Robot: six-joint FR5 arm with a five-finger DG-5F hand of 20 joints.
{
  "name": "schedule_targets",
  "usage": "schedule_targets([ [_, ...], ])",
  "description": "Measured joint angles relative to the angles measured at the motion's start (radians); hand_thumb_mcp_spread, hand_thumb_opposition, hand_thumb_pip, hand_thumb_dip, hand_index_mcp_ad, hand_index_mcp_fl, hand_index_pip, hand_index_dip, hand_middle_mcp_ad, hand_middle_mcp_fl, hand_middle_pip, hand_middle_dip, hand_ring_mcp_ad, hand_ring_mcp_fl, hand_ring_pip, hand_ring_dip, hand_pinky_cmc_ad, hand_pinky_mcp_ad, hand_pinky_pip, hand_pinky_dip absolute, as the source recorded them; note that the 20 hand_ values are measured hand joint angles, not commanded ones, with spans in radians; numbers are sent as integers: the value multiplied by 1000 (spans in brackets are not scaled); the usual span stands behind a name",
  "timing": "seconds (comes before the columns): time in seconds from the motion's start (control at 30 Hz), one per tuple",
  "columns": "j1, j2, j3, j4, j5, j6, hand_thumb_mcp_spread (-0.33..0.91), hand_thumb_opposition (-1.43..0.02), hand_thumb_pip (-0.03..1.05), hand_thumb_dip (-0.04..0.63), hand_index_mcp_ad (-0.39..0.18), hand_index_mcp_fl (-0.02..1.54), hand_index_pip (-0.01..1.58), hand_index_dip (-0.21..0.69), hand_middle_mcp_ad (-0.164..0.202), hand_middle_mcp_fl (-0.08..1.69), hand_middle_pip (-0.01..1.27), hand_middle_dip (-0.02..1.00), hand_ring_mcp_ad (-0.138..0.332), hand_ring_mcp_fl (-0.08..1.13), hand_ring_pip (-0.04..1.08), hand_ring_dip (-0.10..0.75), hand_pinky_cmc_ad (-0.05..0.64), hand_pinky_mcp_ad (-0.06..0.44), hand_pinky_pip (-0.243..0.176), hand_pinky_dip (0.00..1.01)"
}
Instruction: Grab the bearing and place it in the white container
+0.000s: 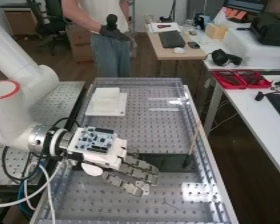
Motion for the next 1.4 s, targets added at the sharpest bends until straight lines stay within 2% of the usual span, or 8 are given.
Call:
schedule_targets([
  [0.7,0,-4,3,-4,-3,-2,508,-812,471,284,-87,220,1426,316,59,101,143,208,101,-37,105,72,295,213,-33,154],
  [1.03,1,-1,6,6,0,3,506,-810,431,284,-87,304,1393,314,59,134,140,208,103,-31,105,72,298,215,-26,155],
  [1.23,0,19,10,11,0,11,506,-813,431,284,-86,304,1393,314,51,131,140,208,99,-17,117,80,298,215,-26,157],
  [1.4,11,67,4,23,-2,16,506,-815,424,281,-86,316,1393,314,51,131,140,208,99,-17,113,80,298,215,-26,159],
])
